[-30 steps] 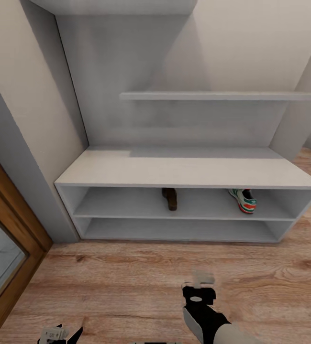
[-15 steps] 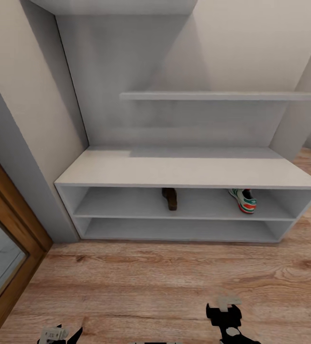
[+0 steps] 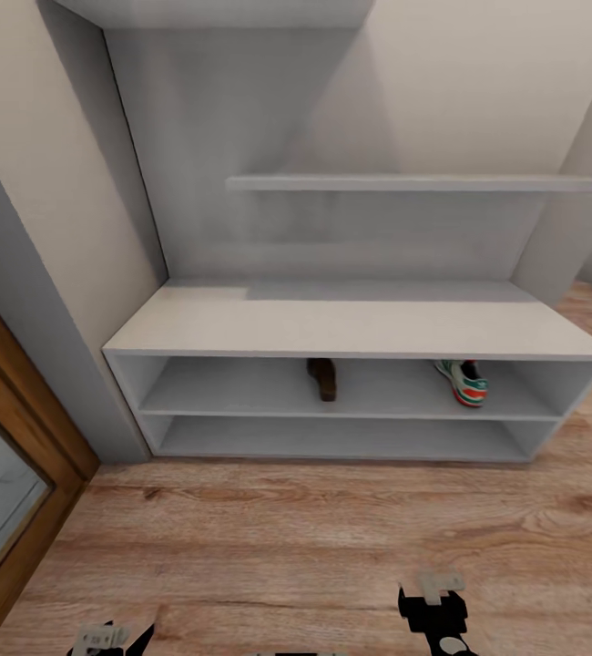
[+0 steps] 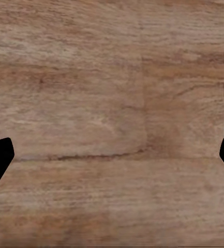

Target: Pick up the two gym shoes and the two sandals from the corridor floor and place them onto the hallstand (shoe rack) in the corridor, making sure they are on the rack and not on the floor. Arrange them so the two gym shoes are next to each other and the two sandals are next to each other.

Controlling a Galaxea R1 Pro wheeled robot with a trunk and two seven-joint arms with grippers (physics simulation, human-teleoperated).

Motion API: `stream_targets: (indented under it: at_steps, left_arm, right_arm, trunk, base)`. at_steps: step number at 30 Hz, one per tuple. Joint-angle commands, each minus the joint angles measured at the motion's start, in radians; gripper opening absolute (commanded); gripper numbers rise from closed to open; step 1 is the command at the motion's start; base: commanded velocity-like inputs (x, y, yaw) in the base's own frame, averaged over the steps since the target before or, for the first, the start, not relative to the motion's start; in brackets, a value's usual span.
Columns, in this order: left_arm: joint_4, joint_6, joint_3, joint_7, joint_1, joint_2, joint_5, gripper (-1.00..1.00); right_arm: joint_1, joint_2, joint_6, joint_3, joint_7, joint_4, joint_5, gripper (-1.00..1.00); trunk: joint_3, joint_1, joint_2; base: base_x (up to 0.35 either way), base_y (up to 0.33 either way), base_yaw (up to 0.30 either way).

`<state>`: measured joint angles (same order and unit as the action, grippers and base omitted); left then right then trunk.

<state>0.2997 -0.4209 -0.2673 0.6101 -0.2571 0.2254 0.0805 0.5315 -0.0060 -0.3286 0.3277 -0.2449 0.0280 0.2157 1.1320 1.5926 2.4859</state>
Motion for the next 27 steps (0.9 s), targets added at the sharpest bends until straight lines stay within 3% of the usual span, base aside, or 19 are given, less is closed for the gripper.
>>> stream_targets:
  at_steps: [1, 14, 27]
  left_arm:
    - [-0.001, 0.002, -0.003, 0.009, -0.001, 0.0, 0.008, 1.0]
    - [-0.009, 0.002, -0.001, -0.047, -0.001, -0.001, 0.008, 1.0]
    - [-0.014, 0.002, -0.001, -0.058, -0.001, -0.003, 0.008, 1.0]
  right_arm:
    - [-0.001, 0.0, -0.003, 0.009, -0.002, 0.0, 0.01, 1.0]
    - [-0.016, 0.0, -0.004, 0.006, -0.004, 0.0, 0.016, 1.0]
    - [-0.028, -0.002, -0.027, 0.003, -0.005, 0.001, 0.018, 1.0]
  trunk:
    - [0.001, 0.0, 0.0]
    - [0.001, 0.0, 0.0]
    - [0.001, 0.0, 0.0]
  base:
    - [0.0, 0.0, -0.123]
    - [0.0, 0.0, -0.225]
    - [0.0, 0.0, -0.275]
